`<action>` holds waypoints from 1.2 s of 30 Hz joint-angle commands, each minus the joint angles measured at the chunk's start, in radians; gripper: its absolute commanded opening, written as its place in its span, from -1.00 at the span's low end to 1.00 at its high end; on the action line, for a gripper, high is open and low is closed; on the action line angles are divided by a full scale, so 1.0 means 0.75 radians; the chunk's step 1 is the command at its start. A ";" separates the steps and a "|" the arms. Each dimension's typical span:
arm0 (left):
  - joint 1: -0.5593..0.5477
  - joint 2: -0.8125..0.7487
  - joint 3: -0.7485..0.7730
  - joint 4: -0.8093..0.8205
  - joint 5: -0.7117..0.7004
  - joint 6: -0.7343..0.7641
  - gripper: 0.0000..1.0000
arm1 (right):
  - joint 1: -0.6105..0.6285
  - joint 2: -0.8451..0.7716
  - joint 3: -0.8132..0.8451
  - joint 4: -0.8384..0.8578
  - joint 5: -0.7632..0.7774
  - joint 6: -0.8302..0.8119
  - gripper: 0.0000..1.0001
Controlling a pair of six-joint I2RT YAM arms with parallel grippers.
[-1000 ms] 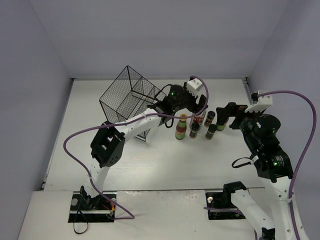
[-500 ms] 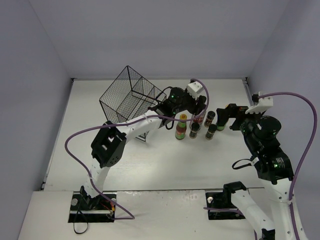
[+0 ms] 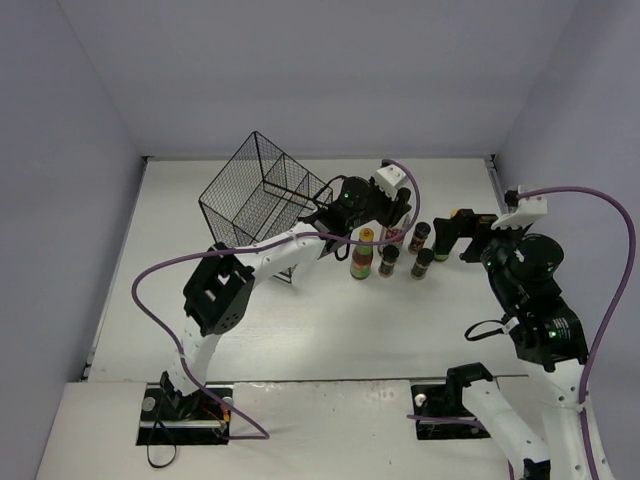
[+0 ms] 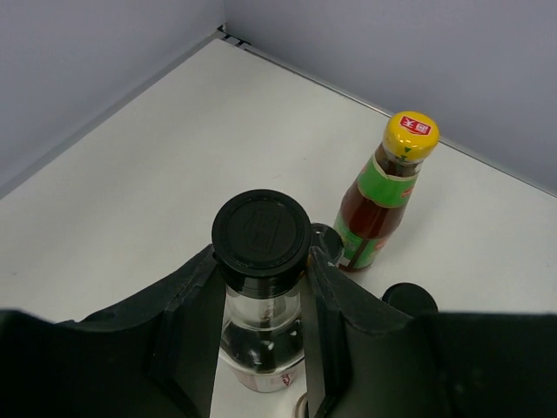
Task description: Organize the condiment bottles
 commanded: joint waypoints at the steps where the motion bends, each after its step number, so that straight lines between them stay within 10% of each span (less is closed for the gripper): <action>1: -0.002 -0.070 0.130 0.224 -0.074 0.060 -1.00 | 0.013 -0.002 0.012 0.075 0.001 -0.021 1.00; 36: 0.325 -0.373 0.692 -0.433 -0.360 0.203 -1.00 | 0.011 -0.029 0.026 0.049 -0.062 0.004 1.00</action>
